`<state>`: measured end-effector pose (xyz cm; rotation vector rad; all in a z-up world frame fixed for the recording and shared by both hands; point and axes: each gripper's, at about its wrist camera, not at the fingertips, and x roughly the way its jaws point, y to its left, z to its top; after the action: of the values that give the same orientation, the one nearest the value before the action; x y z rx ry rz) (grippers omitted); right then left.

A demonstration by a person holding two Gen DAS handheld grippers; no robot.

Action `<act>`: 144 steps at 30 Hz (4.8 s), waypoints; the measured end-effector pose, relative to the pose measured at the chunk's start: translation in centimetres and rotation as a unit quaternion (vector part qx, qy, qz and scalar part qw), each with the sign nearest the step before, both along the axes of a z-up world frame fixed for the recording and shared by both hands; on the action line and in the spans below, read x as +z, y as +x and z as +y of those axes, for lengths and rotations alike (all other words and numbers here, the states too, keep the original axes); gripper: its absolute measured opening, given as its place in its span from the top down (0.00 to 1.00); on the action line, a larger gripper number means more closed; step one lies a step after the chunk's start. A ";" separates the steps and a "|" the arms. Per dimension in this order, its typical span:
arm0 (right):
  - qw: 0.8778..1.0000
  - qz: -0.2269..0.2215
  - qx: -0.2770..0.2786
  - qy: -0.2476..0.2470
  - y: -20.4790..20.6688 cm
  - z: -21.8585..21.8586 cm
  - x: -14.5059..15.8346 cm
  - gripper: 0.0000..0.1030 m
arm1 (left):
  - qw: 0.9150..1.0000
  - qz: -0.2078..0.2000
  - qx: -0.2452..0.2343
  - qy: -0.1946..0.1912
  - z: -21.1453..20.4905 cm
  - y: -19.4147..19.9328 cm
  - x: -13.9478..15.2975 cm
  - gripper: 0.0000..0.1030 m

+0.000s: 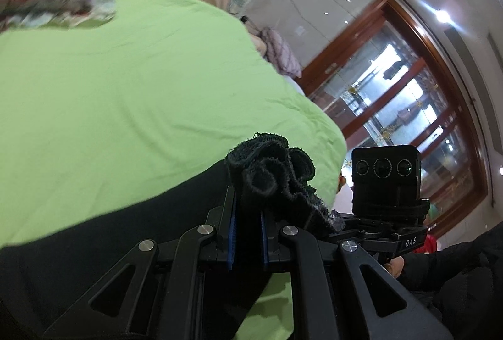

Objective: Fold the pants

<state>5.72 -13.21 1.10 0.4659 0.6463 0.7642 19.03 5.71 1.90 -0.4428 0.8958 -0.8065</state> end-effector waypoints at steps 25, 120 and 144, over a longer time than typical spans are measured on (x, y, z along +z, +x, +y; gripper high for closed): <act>0.990 0.069 0.016 -0.125 2.2 3.8 -3.6 0.82 | 0.992 0.083 0.097 0.027 4.0 -3.3 -5.0 0.92; 0.887 0.017 0.327 -0.324 12.1 36.7 -3.5 0.46 | 0.793 0.115 0.584 -0.131 27.0 -29.4 -6.6 0.44; 0.775 -0.023 0.452 -0.442 12.2 44.7 -5.8 0.71 | 0.783 0.116 0.602 -0.103 27.4 -28.4 -6.5 0.73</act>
<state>17.92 31.54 -4.71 -0.8152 1.1101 1.2415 -9.37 33.09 -4.65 -1.1634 0.5545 0.3633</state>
